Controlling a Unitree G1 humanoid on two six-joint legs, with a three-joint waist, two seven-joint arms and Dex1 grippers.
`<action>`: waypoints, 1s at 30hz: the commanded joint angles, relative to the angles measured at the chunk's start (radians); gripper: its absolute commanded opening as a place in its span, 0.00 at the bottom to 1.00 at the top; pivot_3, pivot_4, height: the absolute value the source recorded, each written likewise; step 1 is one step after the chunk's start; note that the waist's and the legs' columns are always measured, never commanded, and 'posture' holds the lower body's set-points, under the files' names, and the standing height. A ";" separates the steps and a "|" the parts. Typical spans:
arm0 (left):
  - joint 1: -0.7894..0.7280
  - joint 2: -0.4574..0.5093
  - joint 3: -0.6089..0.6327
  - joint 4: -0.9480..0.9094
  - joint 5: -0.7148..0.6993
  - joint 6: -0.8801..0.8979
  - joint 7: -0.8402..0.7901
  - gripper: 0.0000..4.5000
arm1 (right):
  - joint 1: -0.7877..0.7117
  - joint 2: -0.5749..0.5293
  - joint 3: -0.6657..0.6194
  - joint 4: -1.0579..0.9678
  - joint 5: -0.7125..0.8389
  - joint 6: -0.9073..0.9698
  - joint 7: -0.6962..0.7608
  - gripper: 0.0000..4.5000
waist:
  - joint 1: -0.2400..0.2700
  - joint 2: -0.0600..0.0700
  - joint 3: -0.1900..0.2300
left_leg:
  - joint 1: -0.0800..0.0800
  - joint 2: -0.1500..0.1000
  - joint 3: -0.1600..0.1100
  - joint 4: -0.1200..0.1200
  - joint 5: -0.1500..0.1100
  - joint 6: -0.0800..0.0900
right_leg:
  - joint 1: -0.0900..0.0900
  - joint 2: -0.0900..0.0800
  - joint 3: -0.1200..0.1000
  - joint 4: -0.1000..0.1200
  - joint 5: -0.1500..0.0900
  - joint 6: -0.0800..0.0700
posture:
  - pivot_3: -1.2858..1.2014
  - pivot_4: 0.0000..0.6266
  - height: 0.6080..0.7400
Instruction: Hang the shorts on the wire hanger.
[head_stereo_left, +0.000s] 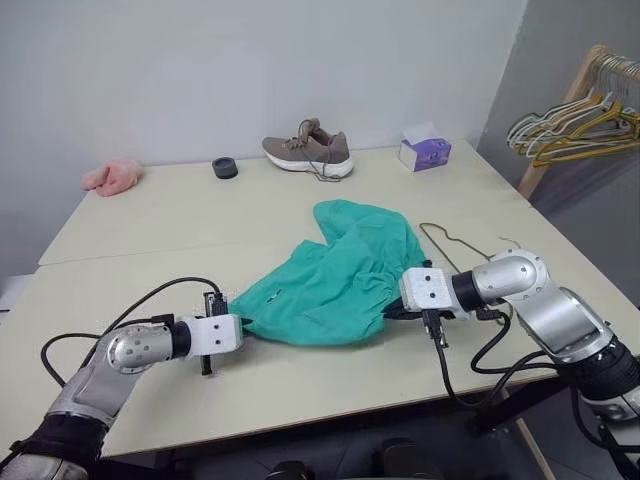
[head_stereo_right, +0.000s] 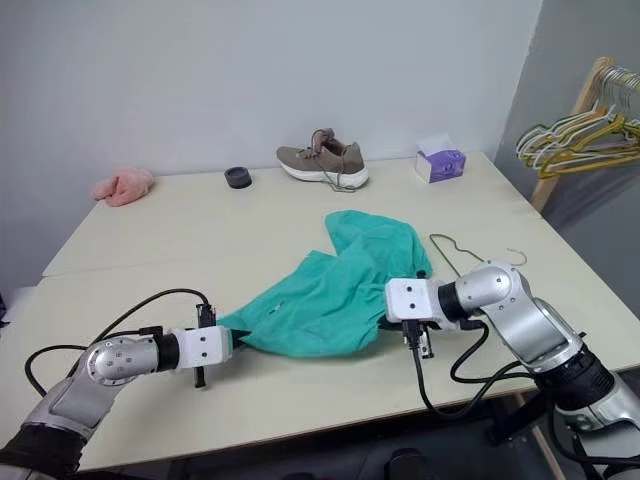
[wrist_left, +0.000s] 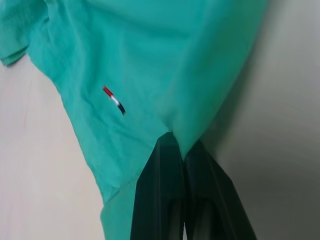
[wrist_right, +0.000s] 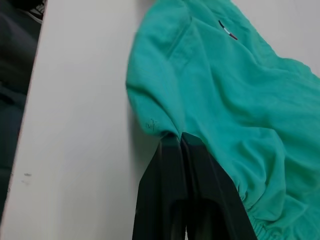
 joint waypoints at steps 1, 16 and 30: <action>0.020 0.027 0.076 -0.175 -0.153 0.177 -0.060 0.00 | -0.007 -0.025 -0.009 0.036 -0.058 -0.130 -0.006 0.22 | 0.000 0.000 0.000 | 0.000 0.000 0.000 0.000 0.000 0.000 | 0.000 0.000 0.000 0.000 0.000 0.000 | 0.44 0.00 1.00; 0.047 0.049 0.134 -0.328 -0.289 0.430 -0.148 0.00 | 0.187 -0.084 0.000 0.009 -0.131 -0.270 -0.020 0.99 | 0.003 0.000 0.000 | 0.004 0.004 0.003 0.001 0.000 0.000 | 0.003 0.004 0.001 0.002 0.001 -0.002 | 0.44 0.00 1.00; 0.067 0.034 0.152 -0.271 -0.282 0.370 -0.146 0.00 | 0.151 0.100 0.052 0.201 -0.251 -0.157 -0.129 0.79 | 0.006 -0.004 -0.003 | 0.016 0.004 0.003 0.000 0.000 -0.001 | 0.012 0.004 0.001 0.002 0.000 -0.002 | 0.45 0.00 1.00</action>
